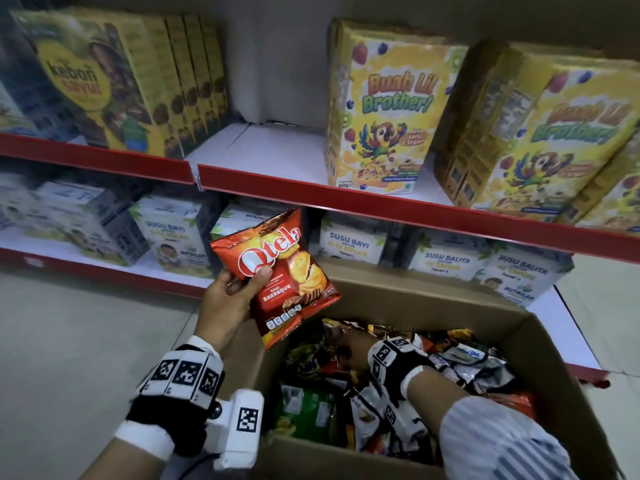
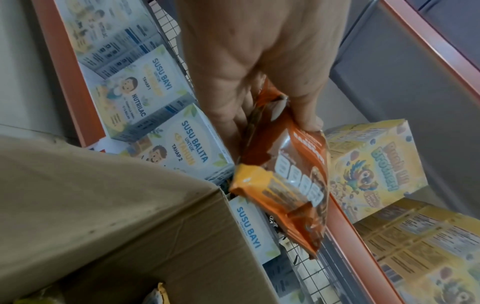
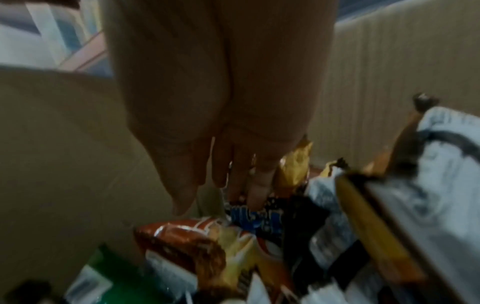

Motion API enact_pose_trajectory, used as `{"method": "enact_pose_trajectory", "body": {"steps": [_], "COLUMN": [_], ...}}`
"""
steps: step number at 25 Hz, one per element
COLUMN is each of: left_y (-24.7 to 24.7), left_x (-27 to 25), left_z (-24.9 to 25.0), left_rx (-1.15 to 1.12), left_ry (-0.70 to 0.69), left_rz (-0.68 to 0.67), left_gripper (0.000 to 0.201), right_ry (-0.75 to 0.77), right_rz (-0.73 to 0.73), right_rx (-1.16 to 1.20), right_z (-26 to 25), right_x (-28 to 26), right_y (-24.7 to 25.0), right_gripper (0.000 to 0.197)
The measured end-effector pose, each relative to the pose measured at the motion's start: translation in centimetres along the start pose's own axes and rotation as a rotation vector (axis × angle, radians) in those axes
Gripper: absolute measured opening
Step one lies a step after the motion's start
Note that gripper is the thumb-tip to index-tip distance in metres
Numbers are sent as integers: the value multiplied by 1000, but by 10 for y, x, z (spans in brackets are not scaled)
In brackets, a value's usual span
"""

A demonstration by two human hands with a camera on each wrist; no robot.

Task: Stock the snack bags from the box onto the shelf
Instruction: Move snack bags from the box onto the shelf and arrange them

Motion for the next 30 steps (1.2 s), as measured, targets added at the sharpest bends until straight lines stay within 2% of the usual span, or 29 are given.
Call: {"method": "enact_pose_trajectory", "body": {"steps": [4,7,8,11,14,17,20,23,26,28,30], "left_y": [7,9,9,2,-10,-32,-53,-86,-114,-125,-124], "left_x": [-2,-1,0,1,2,-3,-10,-20,-34,-43,-44], "left_z": [-4,-2,0,7,11,17,21,26,31,34,38], "left_rx": [20,13,4,-4,8,18,22,0,-37,43,71], "left_ry": [17,3,-10,-46,-77,-120,-155,-128,-97,-115,-146], "left_rz": [-6,14,14,-9,-45,-89,-106,-207,-353,-442,-427], "left_gripper": [55,55,55,55,55,53,54,62,71,82,94], "right_ry": [3,20,25,27,-79,-79,58,74,-34,-100,-57], "right_rz": [-106,-82,-63,93,249,365,467,609,738,733,624], "right_rx": [-131,-197,-155,221,804,1193,1456,1649,1709,1690,1682], "right_z": [-3,-5,-5,6,42,68,65,61,51,40,28], "right_x": [4,-4,-11,-33,-66,-106,-133,-153,-159,-159,-159], "right_y": [-28,-17,-9,30,81,132,173,198,204,201,200], "right_gripper": [55,62,57,30,8,21,29,36,30,27,25]}}
Point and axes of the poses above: each hand's wrist, its own x-axis towards the middle knuckle, its own y-axis out of the back of the hand, z = x × y, the point moved 7 cm from there along x, towards the middle knuckle, and after that the axes turned 14 degrees about -y, right-handed, at the moved point
